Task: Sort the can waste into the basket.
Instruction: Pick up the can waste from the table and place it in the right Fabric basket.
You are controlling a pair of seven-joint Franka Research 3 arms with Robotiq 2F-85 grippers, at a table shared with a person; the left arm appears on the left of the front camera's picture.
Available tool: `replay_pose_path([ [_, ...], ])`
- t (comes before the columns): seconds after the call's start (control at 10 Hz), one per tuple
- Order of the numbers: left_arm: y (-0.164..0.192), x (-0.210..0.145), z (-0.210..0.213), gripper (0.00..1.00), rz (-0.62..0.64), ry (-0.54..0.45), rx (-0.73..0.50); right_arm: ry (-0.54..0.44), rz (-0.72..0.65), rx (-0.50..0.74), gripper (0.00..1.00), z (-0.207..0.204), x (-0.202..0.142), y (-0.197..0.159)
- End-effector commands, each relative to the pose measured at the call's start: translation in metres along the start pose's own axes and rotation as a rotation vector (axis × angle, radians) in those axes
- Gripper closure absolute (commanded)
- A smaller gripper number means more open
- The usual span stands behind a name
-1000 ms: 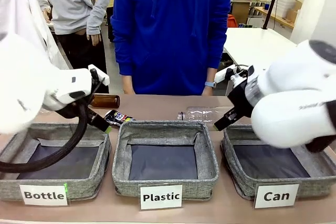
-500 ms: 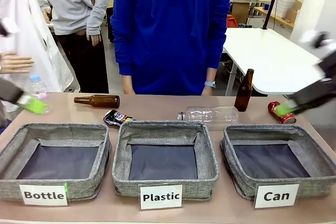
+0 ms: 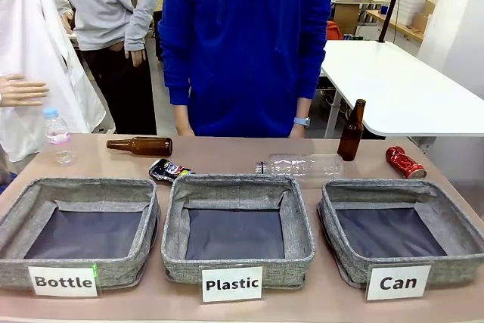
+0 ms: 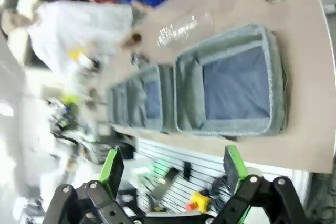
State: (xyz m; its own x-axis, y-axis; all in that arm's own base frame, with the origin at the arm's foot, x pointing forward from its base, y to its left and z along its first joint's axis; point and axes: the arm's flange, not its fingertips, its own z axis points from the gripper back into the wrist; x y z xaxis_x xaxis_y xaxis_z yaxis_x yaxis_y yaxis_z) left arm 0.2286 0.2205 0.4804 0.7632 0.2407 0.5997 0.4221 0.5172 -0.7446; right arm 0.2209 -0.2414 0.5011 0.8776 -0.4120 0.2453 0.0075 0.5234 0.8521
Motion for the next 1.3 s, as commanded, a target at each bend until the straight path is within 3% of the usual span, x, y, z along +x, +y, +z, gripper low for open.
replay_pose_path([
  [0.0, 0.014, -0.004, -0.013, 0.00, 0.091, -0.158, -0.134, -0.076, -0.060, 0.169, 0.00, -0.002, 0.014, -0.027],
  [0.1, 0.011, -0.005, -0.019, 0.00, 0.117, -0.203, -0.134, -0.174, -0.136, 0.181, 0.00, 0.005, 0.012, -0.041],
  [0.2, 0.015, -0.006, 0.007, 0.00, 0.077, -0.104, -0.062, -0.053, -0.068, 0.075, 0.00, 0.003, 0.004, -0.024],
  [0.9, 0.015, -0.006, 0.007, 0.00, 0.077, -0.104, -0.062, -0.049, -0.097, 0.067, 0.00, -0.003, 0.002, -0.023],
  [1.0, 0.015, -0.006, 0.007, 0.00, 0.077, -0.104, -0.062, -0.095, -0.074, -0.075, 0.00, -0.018, 0.008, -0.006],
  [1.1, 0.015, -0.006, 0.007, 0.00, 0.077, -0.104, -0.062, -0.213, -0.107, -0.323, 0.00, -0.037, 0.019, 0.016],
  [1.2, 0.015, -0.006, 0.007, 0.00, 0.077, -0.104, -0.062, -0.232, -0.054, -0.453, 0.00, -0.057, 0.030, 0.040],
])
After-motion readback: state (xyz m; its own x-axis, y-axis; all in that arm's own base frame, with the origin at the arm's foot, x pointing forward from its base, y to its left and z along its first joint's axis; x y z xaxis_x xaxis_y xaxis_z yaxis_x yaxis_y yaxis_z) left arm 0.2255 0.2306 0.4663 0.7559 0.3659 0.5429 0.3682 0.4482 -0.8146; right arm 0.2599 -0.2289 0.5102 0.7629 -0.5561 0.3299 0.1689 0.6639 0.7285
